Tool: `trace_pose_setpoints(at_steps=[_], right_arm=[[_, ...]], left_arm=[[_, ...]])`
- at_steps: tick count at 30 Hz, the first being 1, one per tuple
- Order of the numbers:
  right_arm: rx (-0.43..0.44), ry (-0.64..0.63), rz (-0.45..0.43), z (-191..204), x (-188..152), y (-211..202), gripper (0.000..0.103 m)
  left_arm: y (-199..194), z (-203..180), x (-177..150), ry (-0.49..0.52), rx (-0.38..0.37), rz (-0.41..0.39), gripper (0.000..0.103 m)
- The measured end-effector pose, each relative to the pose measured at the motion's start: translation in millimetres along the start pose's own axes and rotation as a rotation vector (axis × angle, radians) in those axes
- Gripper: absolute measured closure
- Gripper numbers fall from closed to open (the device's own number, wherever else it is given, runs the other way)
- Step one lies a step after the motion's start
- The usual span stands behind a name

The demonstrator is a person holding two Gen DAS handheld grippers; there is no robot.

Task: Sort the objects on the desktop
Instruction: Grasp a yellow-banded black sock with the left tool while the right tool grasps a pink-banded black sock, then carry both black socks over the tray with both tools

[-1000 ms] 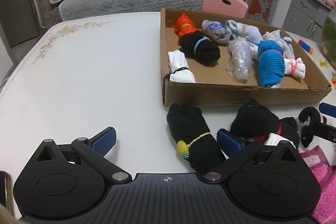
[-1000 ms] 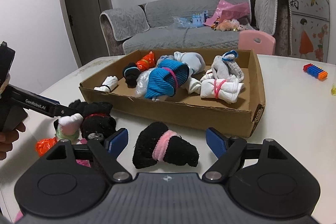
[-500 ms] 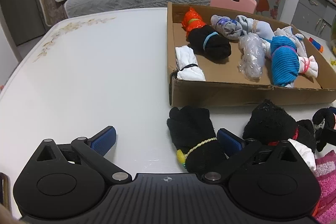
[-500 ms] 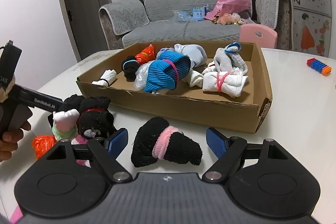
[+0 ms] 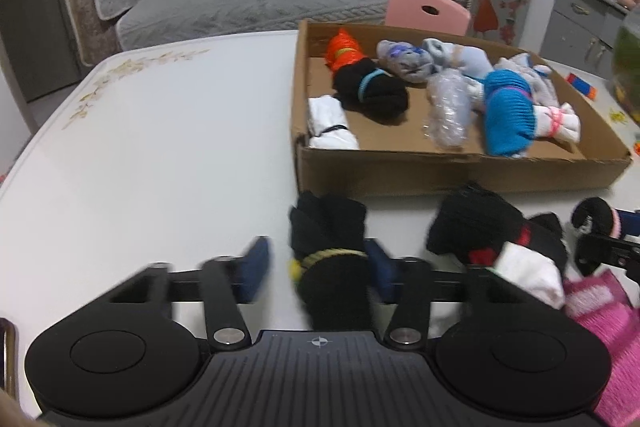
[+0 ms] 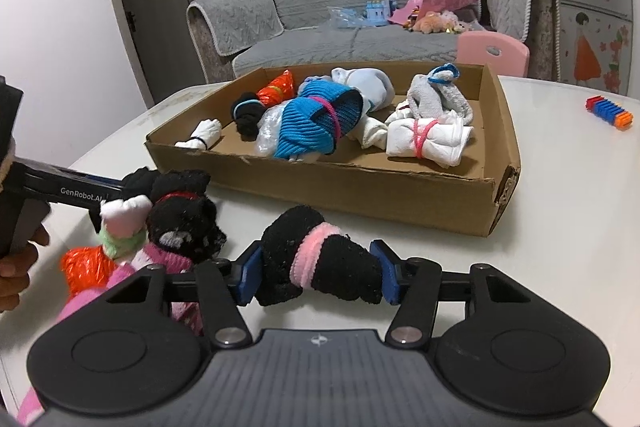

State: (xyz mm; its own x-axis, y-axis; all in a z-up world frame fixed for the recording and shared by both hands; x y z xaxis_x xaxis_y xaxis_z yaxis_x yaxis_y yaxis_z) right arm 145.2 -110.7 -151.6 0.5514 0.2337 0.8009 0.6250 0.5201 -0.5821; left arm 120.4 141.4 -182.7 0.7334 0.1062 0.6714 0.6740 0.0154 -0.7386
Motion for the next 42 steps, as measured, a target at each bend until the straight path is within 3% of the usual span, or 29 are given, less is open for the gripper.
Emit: trace_pose_setpoints(at_steps=[10, 16, 29, 33, 42], right_arm=[[0.001, 0.027, 0.004, -9, -7, -13, 0.054], [-0.002, 0.067, -0.012, -20, -9, -27, 0.054], [0.054, 0.237, -0.082, -63, -1, -69, 0.054], [0.044, 0.26, -0.107, -77, 14, -86, 0.054], [0.049, 0.176, -0.189, -78, 80, -110, 0.054]], left_arm=[[-20, -5, -17, 0.024, -0.008, 0.014, 0.059], [-47, 1, -15, 0.005, -0.026, -0.023, 0.059], [-107, 4, -5, 0.066, -0.019, -0.097, 0.059], [-113, 6, 10, 0.082, -0.001, -0.113, 0.059], [-125, -7, 68, 0.117, -0.013, -0.166, 0.059]])
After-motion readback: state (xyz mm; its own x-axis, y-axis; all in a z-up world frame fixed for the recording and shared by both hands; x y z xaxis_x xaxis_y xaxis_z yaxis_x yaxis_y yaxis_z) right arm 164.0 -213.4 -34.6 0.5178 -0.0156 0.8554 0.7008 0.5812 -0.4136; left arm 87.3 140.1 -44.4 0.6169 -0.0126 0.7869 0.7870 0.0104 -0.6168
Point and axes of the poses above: each gripper's, at about its wrist camera, not at the fingertips, and y roughly the way its jaws point, z to its left, x to its top, the point moved 4 cm from there along y, roughly the way its jaws point, and after that the axes turned 5 degrees about -x, right-handed, at the moved point
